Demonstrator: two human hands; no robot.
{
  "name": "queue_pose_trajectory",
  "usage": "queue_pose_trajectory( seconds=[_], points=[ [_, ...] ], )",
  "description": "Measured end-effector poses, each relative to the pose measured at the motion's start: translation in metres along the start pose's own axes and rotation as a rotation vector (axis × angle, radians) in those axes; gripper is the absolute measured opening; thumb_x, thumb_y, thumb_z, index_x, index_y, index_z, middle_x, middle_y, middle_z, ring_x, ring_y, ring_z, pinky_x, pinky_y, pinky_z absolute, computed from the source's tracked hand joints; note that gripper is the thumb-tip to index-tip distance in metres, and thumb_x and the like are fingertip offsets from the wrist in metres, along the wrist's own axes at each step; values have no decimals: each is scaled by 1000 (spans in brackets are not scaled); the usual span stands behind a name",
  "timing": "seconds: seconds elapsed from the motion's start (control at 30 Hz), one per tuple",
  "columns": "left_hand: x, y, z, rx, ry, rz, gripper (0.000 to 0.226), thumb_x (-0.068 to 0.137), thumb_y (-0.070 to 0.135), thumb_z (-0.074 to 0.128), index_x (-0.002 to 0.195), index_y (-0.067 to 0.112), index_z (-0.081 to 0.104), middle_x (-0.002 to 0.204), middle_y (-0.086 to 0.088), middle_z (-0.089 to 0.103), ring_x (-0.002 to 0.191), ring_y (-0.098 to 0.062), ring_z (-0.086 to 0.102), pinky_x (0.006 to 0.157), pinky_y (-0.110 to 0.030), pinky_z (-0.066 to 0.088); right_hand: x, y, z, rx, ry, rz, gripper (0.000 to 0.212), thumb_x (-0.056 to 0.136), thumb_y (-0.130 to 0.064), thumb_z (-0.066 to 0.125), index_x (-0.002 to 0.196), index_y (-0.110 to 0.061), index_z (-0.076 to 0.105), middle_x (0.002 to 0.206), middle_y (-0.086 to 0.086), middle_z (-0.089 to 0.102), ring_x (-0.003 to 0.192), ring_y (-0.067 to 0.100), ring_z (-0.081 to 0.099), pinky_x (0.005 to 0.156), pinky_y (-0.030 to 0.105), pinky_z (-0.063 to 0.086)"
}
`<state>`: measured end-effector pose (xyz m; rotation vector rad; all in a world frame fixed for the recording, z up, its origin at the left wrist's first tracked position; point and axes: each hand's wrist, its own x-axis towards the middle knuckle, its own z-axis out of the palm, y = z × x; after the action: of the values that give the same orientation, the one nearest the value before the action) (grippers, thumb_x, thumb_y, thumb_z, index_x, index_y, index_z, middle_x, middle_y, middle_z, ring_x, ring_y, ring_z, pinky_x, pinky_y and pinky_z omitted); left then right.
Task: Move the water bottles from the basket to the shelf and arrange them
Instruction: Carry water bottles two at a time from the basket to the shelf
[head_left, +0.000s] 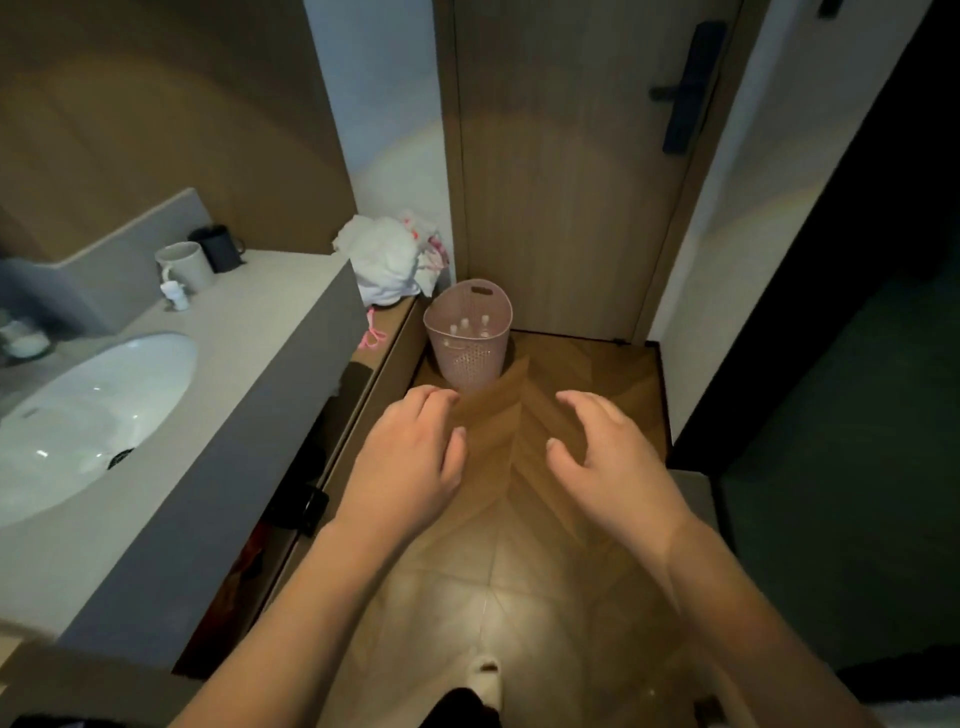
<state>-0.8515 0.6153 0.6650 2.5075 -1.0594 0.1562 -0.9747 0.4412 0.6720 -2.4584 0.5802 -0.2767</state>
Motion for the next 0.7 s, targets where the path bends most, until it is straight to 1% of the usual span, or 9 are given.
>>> queue_pose_trajectory(
  seconds=[0.07, 0.2, 0.33, 0.43, 0.5, 0.57, 0.63, 0.7],
  points=[
    [50, -15, 22, 8, -13, -44, 38, 98, 33, 49, 132, 16, 53, 129, -1, 55, 114, -19, 54, 98, -32, 43, 56, 18, 3, -6, -50, 5, 54, 96, -32, 52, 147, -23, 38, 149, -6, 41, 132, 12, 42, 112, 33, 36],
    [169, -42, 62, -21, 2, -60, 39, 98, 31, 50, 133, 14, 53, 131, -3, 55, 115, -20, 54, 99, -33, 42, 175, 50, 4, -40, -67, 25, 55, 96, -34, 53, 148, -26, 36, 151, -7, 40, 132, 12, 44, 109, 34, 42],
    [296, -50, 91, -63, -14, -56, 37, 97, 30, 51, 131, 14, 54, 129, -5, 56, 114, -21, 56, 98, -35, 45, 285, 73, -20, -83, -71, 49, 55, 96, -37, 53, 147, -29, 36, 149, -9, 41, 119, 12, 54, 102, 35, 48],
    [384, -36, 114, -106, -36, -13, 34, 96, 27, 50, 126, 11, 56, 123, -9, 58, 110, -26, 58, 96, -41, 48, 355, 101, -41, -93, -45, 99, 53, 96, -38, 53, 146, -28, 38, 148, -8, 42, 111, 20, 59, 100, 35, 48],
    [431, -26, 134, -129, -79, 39, 36, 96, 28, 49, 127, 12, 56, 123, -8, 58, 111, -26, 57, 96, -41, 47, 398, 123, -47, -71, -59, 145, 53, 96, -37, 53, 146, -28, 38, 148, -7, 42, 111, 20, 59, 101, 35, 47],
    [471, -22, 157, -123, -133, 59, 37, 97, 31, 47, 130, 16, 54, 126, -4, 56, 111, -20, 56, 96, -37, 48, 442, 147, -47, -59, -100, 182, 54, 96, -38, 54, 147, -29, 37, 148, -7, 42, 110, 20, 60, 98, 34, 48],
    [512, -30, 182, -95, -186, 20, 36, 98, 33, 47, 130, 18, 53, 127, -2, 55, 111, -18, 56, 94, -34, 48, 494, 171, -42, -61, -145, 176, 55, 95, -38, 54, 147, -30, 36, 147, -6, 43, 110, 21, 59, 95, 34, 49],
    [552, -46, 204, -78, -189, -42, 35, 98, 32, 47, 129, 18, 54, 128, -3, 55, 112, -18, 57, 95, -33, 49, 550, 190, -37, -62, -176, 141, 55, 96, -37, 54, 147, -29, 36, 147, -6, 43, 118, 18, 56, 99, 34, 47]
  ],
)
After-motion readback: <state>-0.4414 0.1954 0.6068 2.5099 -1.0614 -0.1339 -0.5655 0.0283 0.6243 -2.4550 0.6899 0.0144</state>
